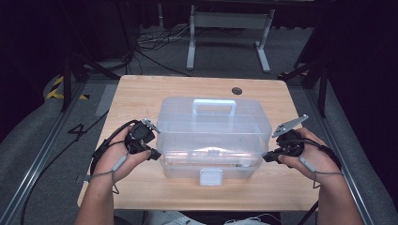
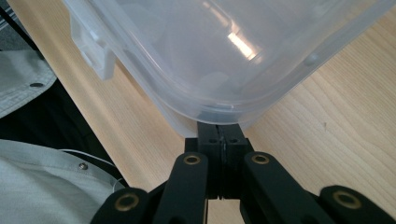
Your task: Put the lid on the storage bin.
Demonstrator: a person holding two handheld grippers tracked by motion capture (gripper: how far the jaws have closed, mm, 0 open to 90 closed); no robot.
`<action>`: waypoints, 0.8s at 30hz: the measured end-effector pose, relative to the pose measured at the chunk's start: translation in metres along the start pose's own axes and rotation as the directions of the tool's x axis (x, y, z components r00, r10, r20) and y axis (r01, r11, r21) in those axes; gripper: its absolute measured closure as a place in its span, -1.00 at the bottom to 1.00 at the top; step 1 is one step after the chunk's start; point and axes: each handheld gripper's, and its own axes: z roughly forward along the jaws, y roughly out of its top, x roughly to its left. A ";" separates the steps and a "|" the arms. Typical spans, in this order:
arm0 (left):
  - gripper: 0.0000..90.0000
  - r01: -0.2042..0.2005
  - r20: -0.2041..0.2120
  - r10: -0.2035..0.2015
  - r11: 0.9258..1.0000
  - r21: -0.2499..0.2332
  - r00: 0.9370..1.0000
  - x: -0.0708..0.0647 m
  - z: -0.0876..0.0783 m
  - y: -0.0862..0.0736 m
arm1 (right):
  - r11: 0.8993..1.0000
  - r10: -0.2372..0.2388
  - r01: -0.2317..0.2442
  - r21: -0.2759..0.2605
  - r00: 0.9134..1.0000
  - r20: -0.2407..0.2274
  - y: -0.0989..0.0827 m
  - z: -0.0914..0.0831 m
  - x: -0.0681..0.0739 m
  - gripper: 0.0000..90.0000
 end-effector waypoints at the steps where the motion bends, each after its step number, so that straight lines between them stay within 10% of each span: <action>1: 1.00 -0.001 -0.001 0.001 1.000 0.007 1.000 0.000 0.001 0.000 | 1.000 0.000 0.000 0.005 1.000 0.000 0.000 0.000 0.000 1.00; 24: 1.00 -0.013 0.008 0.013 0.996 0.088 1.000 0.002 0.015 0.003 | 0.997 -0.021 0.022 0.078 1.000 -0.021 0.000 0.011 0.000 1.00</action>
